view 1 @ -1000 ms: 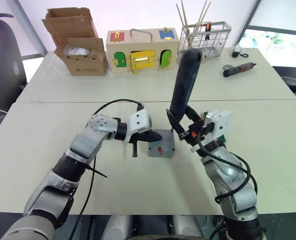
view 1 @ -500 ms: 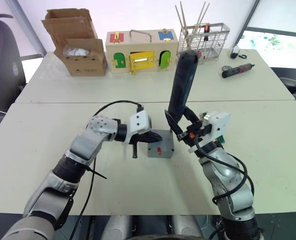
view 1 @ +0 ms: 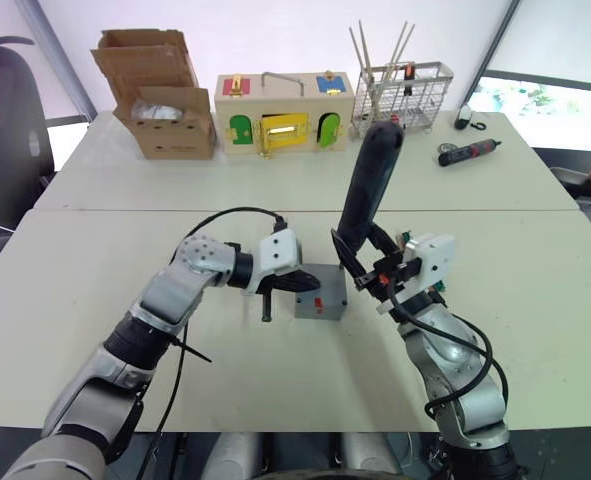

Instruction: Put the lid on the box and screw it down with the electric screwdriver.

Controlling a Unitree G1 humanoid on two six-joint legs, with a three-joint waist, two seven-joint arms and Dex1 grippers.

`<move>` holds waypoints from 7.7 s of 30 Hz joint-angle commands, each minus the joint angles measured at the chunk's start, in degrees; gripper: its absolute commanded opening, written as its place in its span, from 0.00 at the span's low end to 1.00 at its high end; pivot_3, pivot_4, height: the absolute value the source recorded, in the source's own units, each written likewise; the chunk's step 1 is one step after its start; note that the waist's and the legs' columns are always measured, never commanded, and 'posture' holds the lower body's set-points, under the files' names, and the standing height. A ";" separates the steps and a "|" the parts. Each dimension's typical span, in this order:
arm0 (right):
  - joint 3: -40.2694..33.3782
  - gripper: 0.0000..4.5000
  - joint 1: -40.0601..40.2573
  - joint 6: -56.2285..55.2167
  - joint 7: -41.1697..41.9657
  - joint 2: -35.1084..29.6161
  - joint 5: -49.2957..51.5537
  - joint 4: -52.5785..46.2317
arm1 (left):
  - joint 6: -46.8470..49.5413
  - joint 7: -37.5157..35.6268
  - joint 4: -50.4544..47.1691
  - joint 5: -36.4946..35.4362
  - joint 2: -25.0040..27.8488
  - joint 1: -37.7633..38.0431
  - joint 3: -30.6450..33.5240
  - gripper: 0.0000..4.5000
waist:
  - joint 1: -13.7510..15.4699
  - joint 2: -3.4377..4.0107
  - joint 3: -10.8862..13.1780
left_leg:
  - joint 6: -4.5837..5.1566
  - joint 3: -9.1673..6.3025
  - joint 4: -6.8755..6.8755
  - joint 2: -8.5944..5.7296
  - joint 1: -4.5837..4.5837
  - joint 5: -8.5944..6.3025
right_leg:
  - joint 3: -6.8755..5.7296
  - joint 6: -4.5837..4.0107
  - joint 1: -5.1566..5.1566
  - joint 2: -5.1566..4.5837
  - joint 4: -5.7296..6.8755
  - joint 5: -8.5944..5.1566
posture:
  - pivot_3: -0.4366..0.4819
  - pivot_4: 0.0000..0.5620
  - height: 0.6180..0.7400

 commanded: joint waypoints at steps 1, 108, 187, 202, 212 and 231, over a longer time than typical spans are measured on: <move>2.19 0.41 3.02 5.14 0.69 -0.79 -0.25 5.35 | 0.91 -0.55 -0.18 1.26 0.66 1.06 -1.30 0.00 | 0.03 -0.02 -0.02 | 0.03 0.00 -0.06 0.00 0.16 -0.03 | 0.00 -0.02 0.09 -0.02 -0.05 -0.07 | 0.48 0.27 0.62; -25.10 0.41 -19.00 74.68 13.53 -59.57 39.76 37.90 | 10.78 10.78 -21.15 -4.97 -8.56 0.99 -5.69 0.00 | 1.71 1.81 1.92 | 0.32 0.26 0.09 0.10 -1.85 -0.09 | -0.11 -0.03 -1.33 -0.16 -0.84 0.27 | 0.48 0.27 0.62; 0.82 0.99 -8.42 46.99 19.04 -35.96 28.67 -14.76 | -6.34 -0.32 18.02 6.72 -10.35 -8.75 -0.87 0.00 | 1.56 0.66 1.93 | 0.10 0.07 0.85 -0.08 -2.02 0.01 | -0.20 0.23 -1.23 -0.31 -0.66 0.50 | 0.48 0.27 0.62; -11.57 0.99 -1.84 41.30 22.74 -51.20 21.43 -10.15 | -3.02 -6.21 5.07 7.59 1.87 -1.90 -1.11 0.00 | 1.43 0.65 1.92 | 0.26 0.08 0.84 -0.04 -2.01 -0.09 | -0.19 0.23 -1.24 -0.30 -0.63 0.50 | 0.48 0.27 0.62; -0.02 0.99 -13.13 19.45 33.51 -51.07 7.18 7.89 | 3.90 -6.20 -2.87 4.68 -0.73 1.32 -2.75 0.00 | 1.43 0.65 1.92 | 0.08 0.14 0.90 -0.08 -2.01 0.02 | -0.19 0.23 -1.20 -0.31 -0.63 0.50 | 0.48 0.27 0.62; 2.68 0.99 -12.92 21.17 43.94 -44.00 11.66 1.36 | 3.33 -0.46 2.68 4.93 -4.19 0.55 -1.05 0.00 | 1.46 0.65 1.92 | 0.02 0.13 0.90 -0.06 -2.01 0.05 | -0.17 0.23 -1.29 -0.31 -0.50 0.50 | 0.48 0.27 0.62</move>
